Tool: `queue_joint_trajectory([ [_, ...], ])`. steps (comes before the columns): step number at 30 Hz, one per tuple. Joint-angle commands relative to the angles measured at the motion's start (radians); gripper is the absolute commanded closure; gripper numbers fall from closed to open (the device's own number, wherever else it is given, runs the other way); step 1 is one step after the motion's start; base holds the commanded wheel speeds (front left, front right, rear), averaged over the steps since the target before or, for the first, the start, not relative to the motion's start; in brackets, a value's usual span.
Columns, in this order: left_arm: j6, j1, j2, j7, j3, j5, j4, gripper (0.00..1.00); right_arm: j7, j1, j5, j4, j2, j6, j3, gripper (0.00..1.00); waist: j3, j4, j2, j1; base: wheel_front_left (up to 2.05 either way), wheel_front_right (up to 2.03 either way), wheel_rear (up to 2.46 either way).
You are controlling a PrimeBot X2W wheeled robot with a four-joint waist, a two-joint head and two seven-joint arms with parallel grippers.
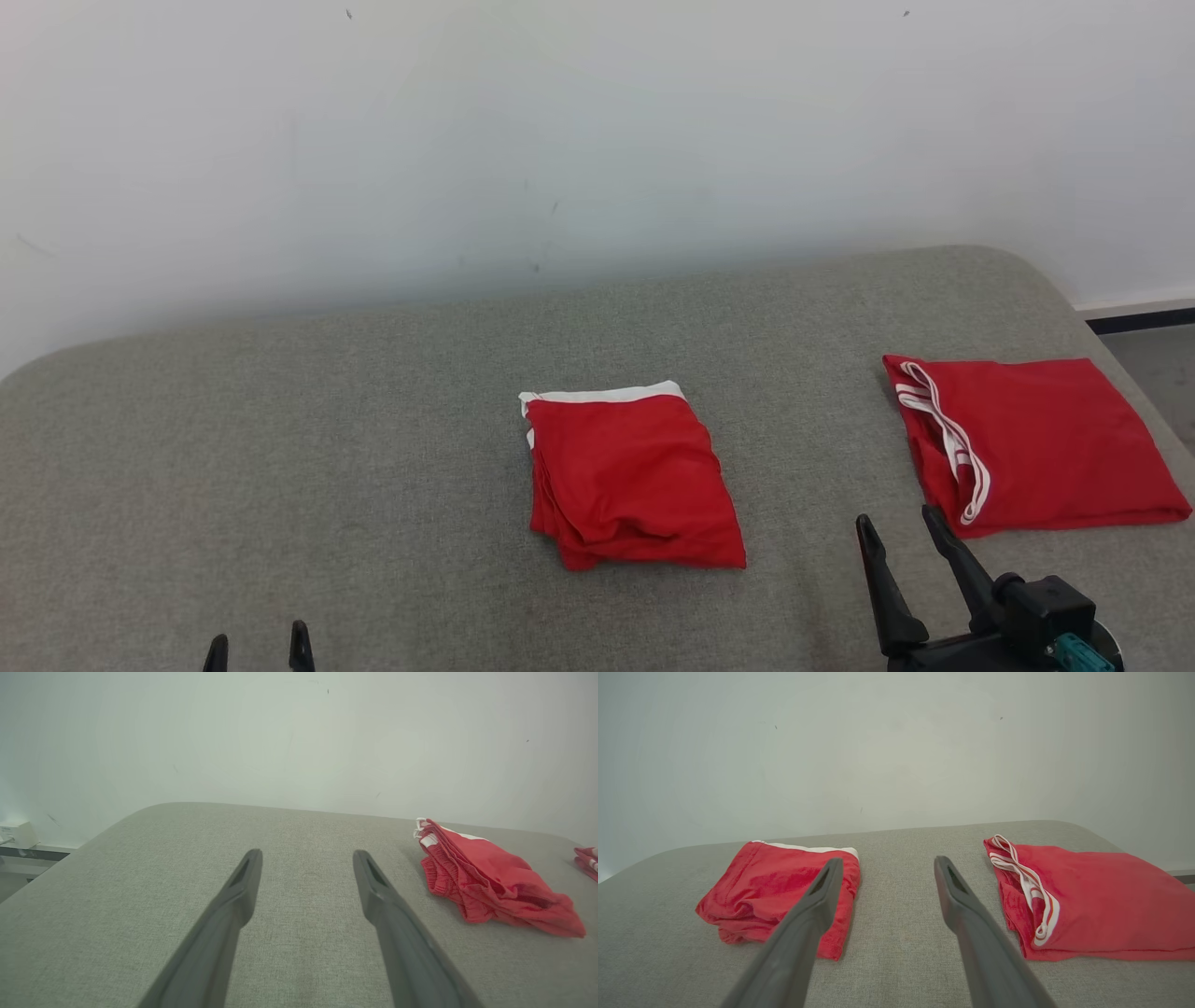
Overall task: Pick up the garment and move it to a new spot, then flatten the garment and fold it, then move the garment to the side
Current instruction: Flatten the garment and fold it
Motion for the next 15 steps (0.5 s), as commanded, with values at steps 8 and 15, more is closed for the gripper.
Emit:
queue_joint_trajectory([
  [8,-0.004,0.017,0.000,0.000,0.006,0.003,0.011,0.00,0.000,0.022,0.004,-0.010,0.017,-0.003,-0.015,0.00,-0.008,0.009,0.0000,0.0001,0.00,0.00,0.00],
  [15,-0.010,0.026,0.000,0.000,0.011,0.007,0.016,0.00,0.000,0.033,0.005,0.004,0.026,-0.003,-0.026,0.00,-0.013,0.014,0.0000,0.0001,0.00,0.00,0.00],
])
